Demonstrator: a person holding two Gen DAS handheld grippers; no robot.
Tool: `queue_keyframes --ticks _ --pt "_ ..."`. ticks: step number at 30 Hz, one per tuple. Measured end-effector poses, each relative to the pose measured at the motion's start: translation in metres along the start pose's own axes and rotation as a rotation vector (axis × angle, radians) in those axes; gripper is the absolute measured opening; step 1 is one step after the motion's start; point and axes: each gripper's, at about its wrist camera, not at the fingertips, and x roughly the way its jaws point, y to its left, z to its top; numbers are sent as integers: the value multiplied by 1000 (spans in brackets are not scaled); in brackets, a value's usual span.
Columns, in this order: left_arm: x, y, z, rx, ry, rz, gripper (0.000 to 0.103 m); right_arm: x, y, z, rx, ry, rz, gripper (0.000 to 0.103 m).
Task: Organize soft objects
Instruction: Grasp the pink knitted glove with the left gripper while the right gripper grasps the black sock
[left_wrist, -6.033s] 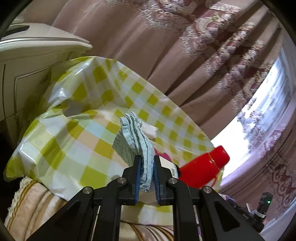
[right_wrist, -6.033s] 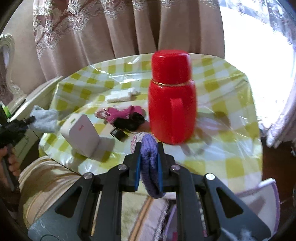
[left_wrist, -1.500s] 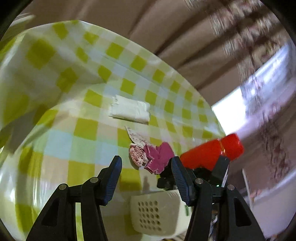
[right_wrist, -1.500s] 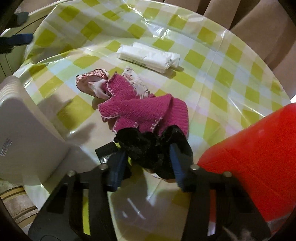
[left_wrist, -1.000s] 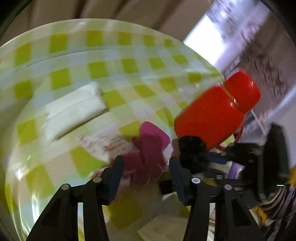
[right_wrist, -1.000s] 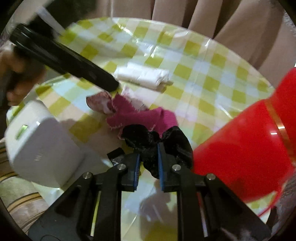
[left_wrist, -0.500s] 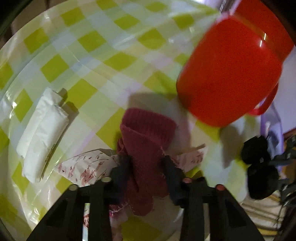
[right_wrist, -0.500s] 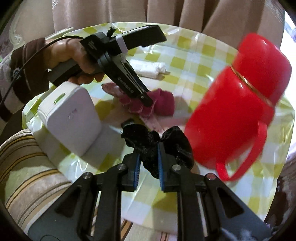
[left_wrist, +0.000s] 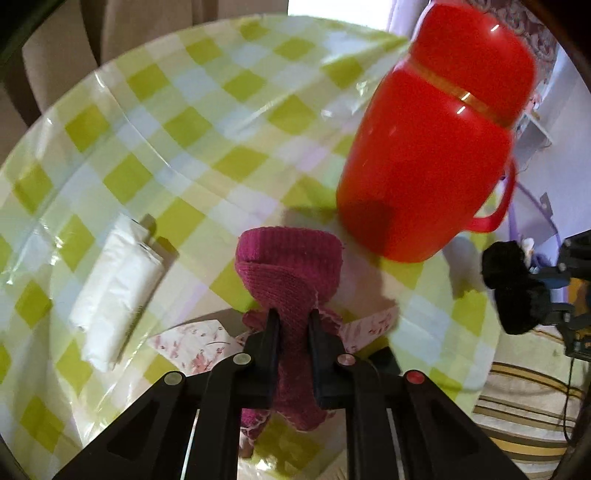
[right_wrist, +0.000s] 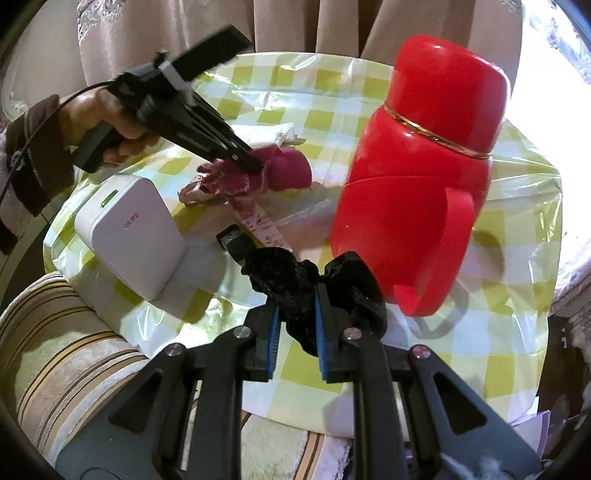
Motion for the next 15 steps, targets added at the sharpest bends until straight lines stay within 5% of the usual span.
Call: queue_keyframes --ticks 15 --pt "-70 -39 -23 -162 -206 71 14 -35 1 -10 34 -50 0 20"
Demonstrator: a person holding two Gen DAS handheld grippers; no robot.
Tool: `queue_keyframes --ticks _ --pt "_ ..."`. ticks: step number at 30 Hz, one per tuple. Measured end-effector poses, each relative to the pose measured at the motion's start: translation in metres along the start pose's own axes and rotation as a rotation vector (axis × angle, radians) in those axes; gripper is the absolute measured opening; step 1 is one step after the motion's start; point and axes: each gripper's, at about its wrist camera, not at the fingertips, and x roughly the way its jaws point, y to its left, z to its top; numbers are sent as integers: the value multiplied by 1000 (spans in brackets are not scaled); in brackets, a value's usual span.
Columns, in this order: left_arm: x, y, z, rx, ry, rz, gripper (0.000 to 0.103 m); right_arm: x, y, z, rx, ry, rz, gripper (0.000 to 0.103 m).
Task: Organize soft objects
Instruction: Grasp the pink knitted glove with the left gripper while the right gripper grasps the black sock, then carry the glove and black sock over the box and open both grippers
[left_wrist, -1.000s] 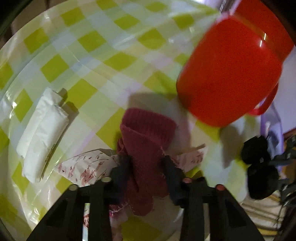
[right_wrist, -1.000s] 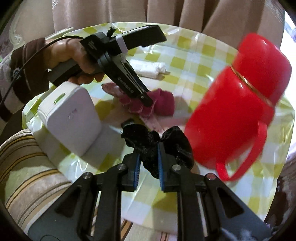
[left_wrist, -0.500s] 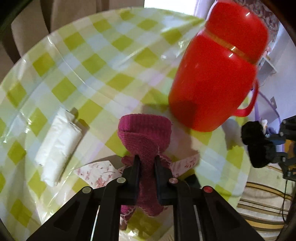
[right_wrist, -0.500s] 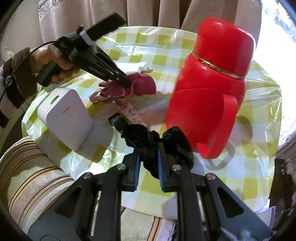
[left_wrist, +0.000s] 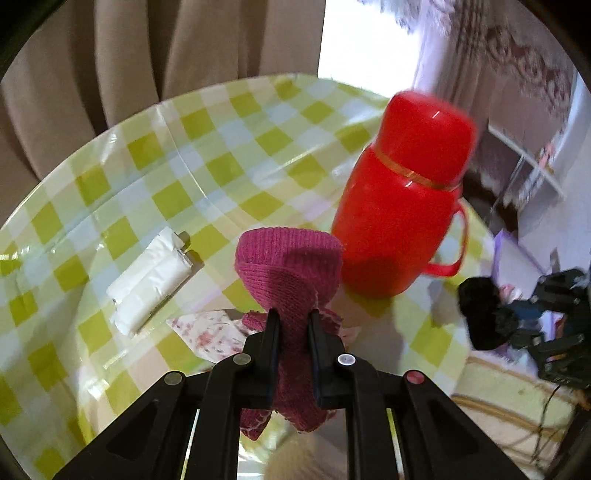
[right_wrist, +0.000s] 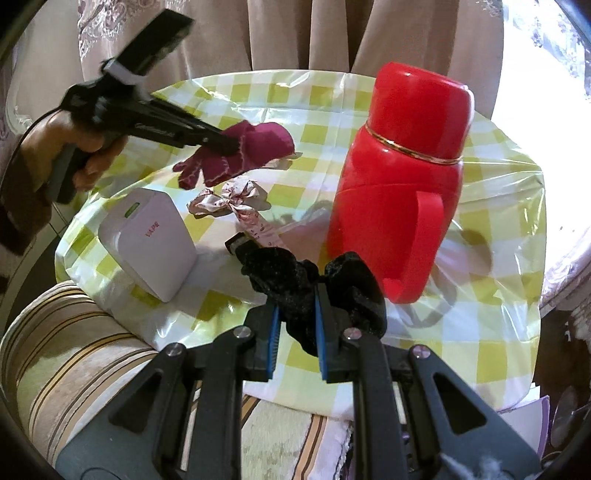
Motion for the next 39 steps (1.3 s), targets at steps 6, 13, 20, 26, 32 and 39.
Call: queue_keyframes --ticks 6,13,20,26,32,39 --pt "-30 -46 -26 -42 -100 -74 14 -14 -4 -5 16 -16 -1 20" --pt "-56 -83 -77 -154 -162 -148 14 -36 -11 -19 32 -29 1 20" --pt "-63 -102 -116 -269 -202 -168 14 -54 -18 -38 54 -28 -6 20" --pt "-65 -121 -135 -323 -219 -172 14 -69 -30 -54 79 -33 -18 20" --pt "-68 -132 -147 -404 -243 -181 14 -83 -42 -70 112 -38 -32 20" --pt "-70 -152 -147 -451 -248 -210 14 -105 -58 -91 151 -57 -58 20"
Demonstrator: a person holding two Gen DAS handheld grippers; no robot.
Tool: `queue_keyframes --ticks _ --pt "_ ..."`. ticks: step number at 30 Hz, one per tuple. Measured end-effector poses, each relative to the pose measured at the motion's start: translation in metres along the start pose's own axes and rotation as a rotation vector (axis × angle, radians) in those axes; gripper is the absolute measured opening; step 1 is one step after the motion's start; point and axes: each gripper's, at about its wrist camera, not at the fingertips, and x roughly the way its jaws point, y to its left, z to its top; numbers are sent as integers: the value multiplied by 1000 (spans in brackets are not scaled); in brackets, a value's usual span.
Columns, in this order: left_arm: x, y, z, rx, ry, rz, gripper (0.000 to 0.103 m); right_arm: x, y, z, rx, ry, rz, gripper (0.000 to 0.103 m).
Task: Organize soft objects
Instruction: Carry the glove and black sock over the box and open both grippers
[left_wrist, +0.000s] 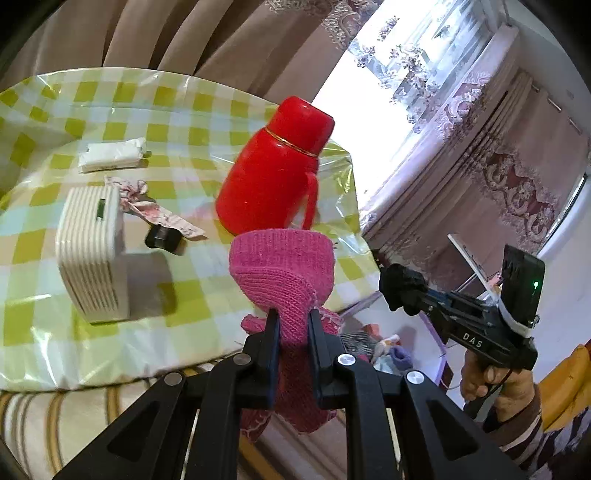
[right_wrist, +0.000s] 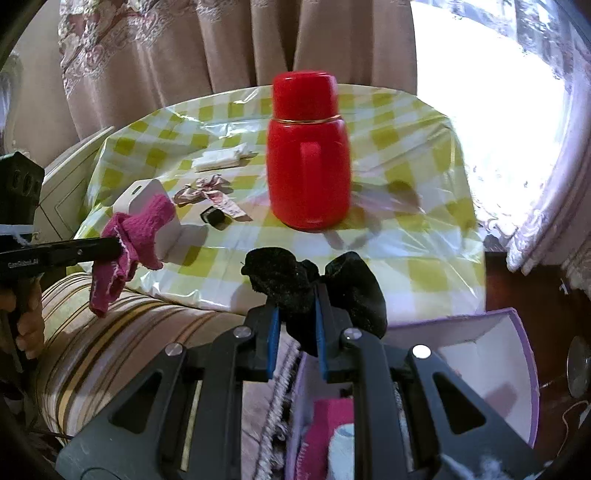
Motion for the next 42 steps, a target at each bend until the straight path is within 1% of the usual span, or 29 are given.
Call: queue_keyframes --ticks 7,13,19,29,33,39,40,41,42 --pt "9 -31 -8 -4 8 -36 14 -20 -27 -24 47 0 -47 20" --pt "29 -54 -21 -14 54 -54 14 -32 -52 -45 85 16 -127 20" --pt "46 -82 -32 15 96 -62 14 -41 -69 -56 106 19 -198 20" --pt "68 -114 -42 49 145 -79 14 -52 -95 -71 163 20 -247 22" --pt "78 -129 -46 71 172 -101 14 -56 -109 -78 182 29 -278 23" --pt "96 -155 -54 116 213 -144 16 -57 -127 -86 222 45 -303 31" --pt "99 -159 -55 123 222 -155 17 -57 -128 -88 226 48 -305 35" --pt "102 -163 -57 131 232 -171 18 -58 -130 -89 230 49 -305 42" --pt "104 -166 -57 138 238 -178 20 -58 -131 -90 234 49 -305 46"
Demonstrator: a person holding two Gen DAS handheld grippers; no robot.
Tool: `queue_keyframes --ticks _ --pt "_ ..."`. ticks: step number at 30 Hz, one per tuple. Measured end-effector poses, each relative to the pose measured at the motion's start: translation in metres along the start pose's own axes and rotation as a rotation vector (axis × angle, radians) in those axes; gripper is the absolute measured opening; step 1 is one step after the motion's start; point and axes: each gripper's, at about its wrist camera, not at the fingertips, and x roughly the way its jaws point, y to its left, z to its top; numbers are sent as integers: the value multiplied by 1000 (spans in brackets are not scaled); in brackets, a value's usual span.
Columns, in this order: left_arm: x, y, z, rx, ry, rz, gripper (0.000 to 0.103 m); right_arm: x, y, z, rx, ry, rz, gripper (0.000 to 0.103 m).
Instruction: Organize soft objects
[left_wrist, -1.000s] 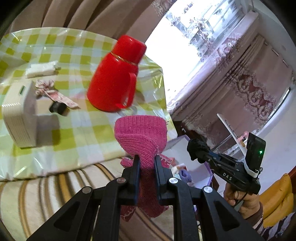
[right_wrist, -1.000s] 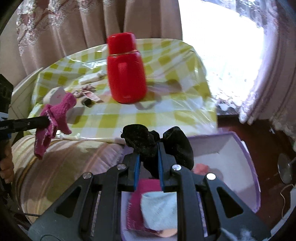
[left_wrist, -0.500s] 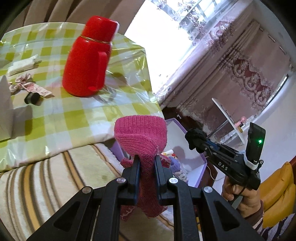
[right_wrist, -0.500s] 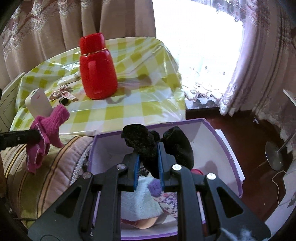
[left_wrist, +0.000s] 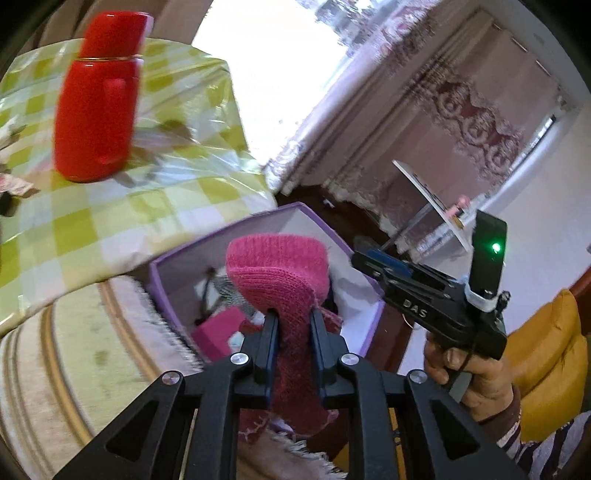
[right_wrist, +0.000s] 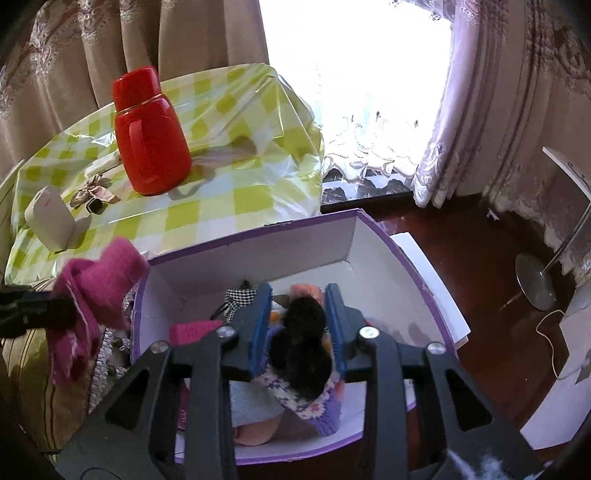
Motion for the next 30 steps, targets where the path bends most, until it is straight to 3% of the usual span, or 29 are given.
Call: queue_keyframes --ticks 1,3,9,16,30 --pt "4 -4 0 10 13 -8 23 0 -1 0 5 1 -1 58" --pt "6 -8 -2 22 17 -19 37 0 -2 0 8 1 -4 67" --pt "-21 0 -6 20 -27 -9 41 -2 13 5 -36 -4 28 68" --pt "-83 37 -23 -31 -127 78 46 -3 55 17 -124 -12 112 70" --pt "-178 136 -73 -255 -267 245 47 27 224 63 -467 -45 388 70"
